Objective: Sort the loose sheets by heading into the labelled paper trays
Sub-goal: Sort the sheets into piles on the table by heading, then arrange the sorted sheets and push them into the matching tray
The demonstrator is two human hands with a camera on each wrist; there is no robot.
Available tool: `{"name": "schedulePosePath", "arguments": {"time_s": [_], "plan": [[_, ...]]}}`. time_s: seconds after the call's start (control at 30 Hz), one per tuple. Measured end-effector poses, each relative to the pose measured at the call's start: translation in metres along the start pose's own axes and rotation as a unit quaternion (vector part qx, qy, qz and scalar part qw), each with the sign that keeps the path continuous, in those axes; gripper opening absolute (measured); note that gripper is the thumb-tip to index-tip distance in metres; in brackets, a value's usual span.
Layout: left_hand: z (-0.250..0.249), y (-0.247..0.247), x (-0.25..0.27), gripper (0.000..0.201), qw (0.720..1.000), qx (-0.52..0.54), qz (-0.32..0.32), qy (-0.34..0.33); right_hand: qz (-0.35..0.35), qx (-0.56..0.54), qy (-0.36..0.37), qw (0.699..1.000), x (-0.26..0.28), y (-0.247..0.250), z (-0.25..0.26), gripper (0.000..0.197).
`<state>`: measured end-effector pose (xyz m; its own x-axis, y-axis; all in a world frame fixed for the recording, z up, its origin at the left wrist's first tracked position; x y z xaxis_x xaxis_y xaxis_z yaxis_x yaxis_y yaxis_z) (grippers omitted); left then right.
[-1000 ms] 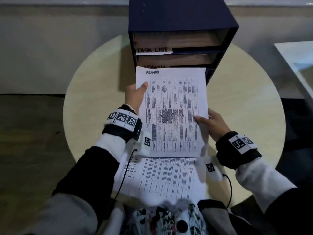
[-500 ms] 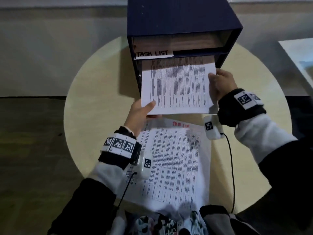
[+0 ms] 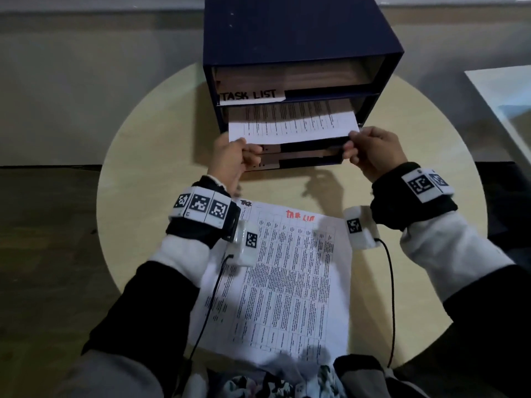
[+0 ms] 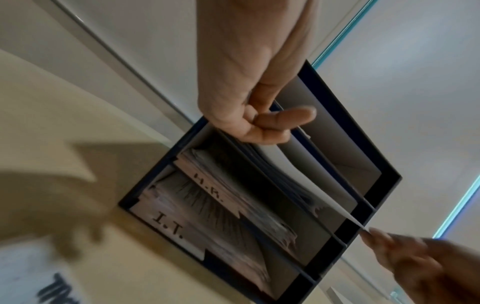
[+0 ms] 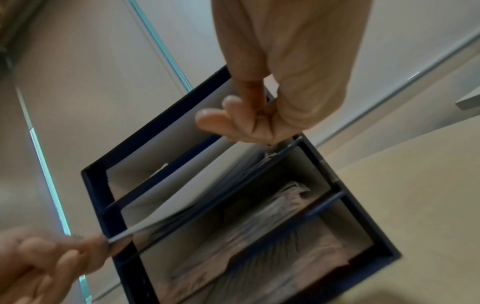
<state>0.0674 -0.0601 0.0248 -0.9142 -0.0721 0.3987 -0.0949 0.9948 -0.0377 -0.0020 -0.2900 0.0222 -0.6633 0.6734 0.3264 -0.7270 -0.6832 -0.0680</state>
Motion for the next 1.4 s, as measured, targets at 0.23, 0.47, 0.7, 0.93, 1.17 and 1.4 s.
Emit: {"name": "schedulePosePath", "arguments": {"time_s": [0.23, 0.47, 0.7, 0.93, 1.17, 1.4], "plan": [[-0.006, -0.012, -0.01, 0.009, 0.998, -0.047, 0.036, -0.019, -0.035, -0.034, -0.002, 0.999, -0.02, -0.042, 0.02, 0.015], [-0.014, -0.019, -0.031, 0.019, 0.989, -0.144, 0.03, -0.027, 0.017, 0.109, 0.002, 0.994, -0.015, -0.066, 0.009, 0.016], [-0.022, -0.022, -0.043, 0.013, 0.979, -0.197, 0.039, -0.025, 0.083, 0.179, -0.02, 0.98, -0.015, -0.085, 0.009, 0.021], [-0.013, -0.008, -0.031, 0.014, 0.981, -0.172, 0.051, -0.068, 0.106, 0.236, 0.049, 0.965, 0.001, -0.077, -0.004, 0.017], [0.067, 0.058, -0.024, 0.018, 0.966, -0.255, -0.007, 0.046, 0.211, 0.45, 0.104, 0.861, 0.034, -0.056, -0.062, 0.011], [0.085, 0.067, -0.014, 0.063, 0.789, -0.613, 0.015, 0.026, 0.218, 0.611, 0.118, 0.752, 0.053, -0.043, -0.106, 0.055]]}}
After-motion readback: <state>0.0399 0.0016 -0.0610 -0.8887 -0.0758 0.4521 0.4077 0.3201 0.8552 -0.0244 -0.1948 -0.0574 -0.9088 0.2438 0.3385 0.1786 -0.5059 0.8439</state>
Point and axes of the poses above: each hand's wrist, its own x-axis away from the middle knuckle, its own y-axis out of the back of the hand, z = x × y, the point moved 2 cm from there along -x, towards the middle knuckle, and after that the axes turned 14 degrees about -z, right-handed, at the moved point
